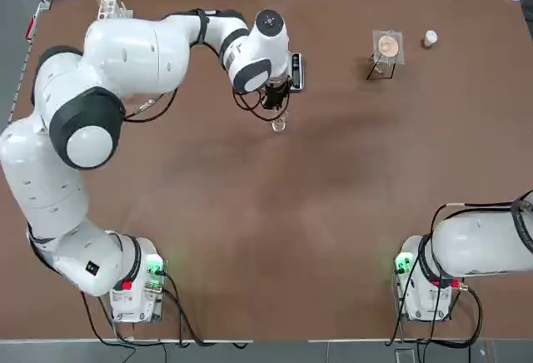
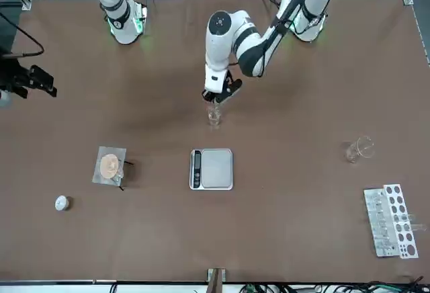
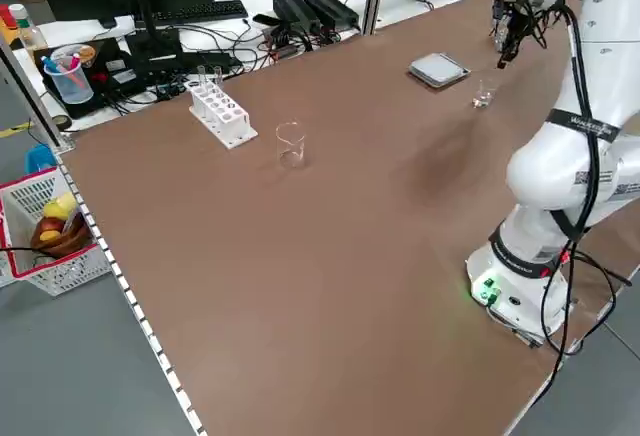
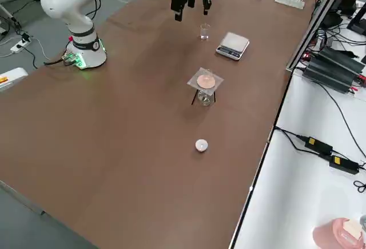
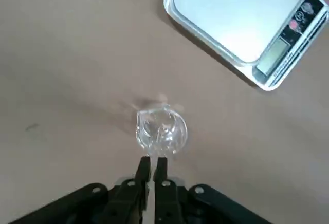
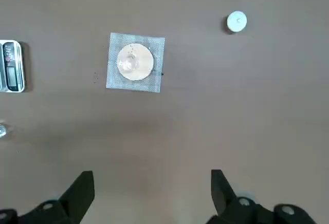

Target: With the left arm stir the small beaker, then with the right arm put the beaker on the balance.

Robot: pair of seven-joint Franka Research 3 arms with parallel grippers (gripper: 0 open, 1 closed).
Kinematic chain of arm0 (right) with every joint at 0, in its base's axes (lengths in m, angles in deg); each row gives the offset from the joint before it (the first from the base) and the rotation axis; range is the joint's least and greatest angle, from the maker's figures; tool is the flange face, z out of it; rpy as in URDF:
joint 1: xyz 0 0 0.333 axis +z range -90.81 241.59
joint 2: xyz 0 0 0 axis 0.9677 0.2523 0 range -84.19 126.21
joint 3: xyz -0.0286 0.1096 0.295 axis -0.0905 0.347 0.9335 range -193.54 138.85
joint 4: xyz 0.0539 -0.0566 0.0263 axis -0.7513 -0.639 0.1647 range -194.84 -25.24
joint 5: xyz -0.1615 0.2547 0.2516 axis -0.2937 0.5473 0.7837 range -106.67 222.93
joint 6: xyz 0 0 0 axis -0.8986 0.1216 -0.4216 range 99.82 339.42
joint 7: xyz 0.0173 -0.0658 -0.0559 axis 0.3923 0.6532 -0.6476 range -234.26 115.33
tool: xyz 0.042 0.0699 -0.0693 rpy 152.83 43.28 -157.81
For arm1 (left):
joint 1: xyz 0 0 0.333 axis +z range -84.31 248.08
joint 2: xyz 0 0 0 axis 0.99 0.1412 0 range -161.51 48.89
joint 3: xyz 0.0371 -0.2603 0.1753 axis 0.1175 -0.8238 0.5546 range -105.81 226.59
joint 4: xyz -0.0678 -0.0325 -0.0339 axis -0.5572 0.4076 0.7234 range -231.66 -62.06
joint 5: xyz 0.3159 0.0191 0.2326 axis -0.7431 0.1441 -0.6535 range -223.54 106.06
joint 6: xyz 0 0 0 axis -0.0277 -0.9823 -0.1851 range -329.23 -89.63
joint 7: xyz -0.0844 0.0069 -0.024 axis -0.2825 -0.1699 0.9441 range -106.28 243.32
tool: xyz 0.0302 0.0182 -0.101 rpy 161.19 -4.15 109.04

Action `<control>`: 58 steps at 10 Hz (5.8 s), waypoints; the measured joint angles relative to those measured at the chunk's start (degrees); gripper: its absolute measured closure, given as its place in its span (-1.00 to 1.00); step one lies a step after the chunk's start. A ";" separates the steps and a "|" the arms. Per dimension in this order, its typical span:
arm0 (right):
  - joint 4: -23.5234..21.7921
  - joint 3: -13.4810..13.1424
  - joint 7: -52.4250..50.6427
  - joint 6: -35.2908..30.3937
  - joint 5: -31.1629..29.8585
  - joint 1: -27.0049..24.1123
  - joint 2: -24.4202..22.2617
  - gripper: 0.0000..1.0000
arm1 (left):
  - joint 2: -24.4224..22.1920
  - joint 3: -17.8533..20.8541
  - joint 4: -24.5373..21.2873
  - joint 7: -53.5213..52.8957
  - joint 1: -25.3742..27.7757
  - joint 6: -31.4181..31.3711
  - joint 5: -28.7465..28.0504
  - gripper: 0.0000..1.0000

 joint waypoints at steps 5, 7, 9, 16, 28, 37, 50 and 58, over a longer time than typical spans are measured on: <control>0.00 -0.01 0.00 0.00 0.00 -0.02 0.00 -1.00 | 1.75 0.83 1.48 0.23 0.64 0.09 -0.29 0.84; 0.00 -0.01 0.00 0.00 0.00 -0.02 0.00 -1.00 | 1.77 0.87 1.54 0.23 0.52 1.74 -0.77 0.84; 0.00 -0.01 0.00 0.00 0.00 -0.03 0.00 -1.00 | 1.77 0.59 1.72 0.23 0.13 3.63 -0.88 0.84; 0.00 -0.01 0.00 0.02 0.00 -0.05 0.00 -1.00 | 2.47 0.76 4.11 2.29 0.40 3.91 -0.88 0.84; 0.00 -0.01 0.00 0.02 0.00 -0.06 0.00 -1.00 | 3.92 0.36 6.48 3.56 -0.32 5.84 -0.82 0.84; 0.02 -0.05 0.00 0.03 0.00 -0.22 0.00 -1.00 | 5.23 0.53 7.15 5.57 -0.40 7.75 -2.24 0.84; 0.02 -0.13 0.00 0.05 0.00 -0.60 0.00 -1.00 | 5.41 0.67 8.47 5.97 0.44 7.23 2.49 0.84; 0.02 -0.13 -0.78 0.05 0.00 -0.60 0.00 -1.00 | 4.23 0.36 11.40 5.95 0.44 10.01 2.49 0.84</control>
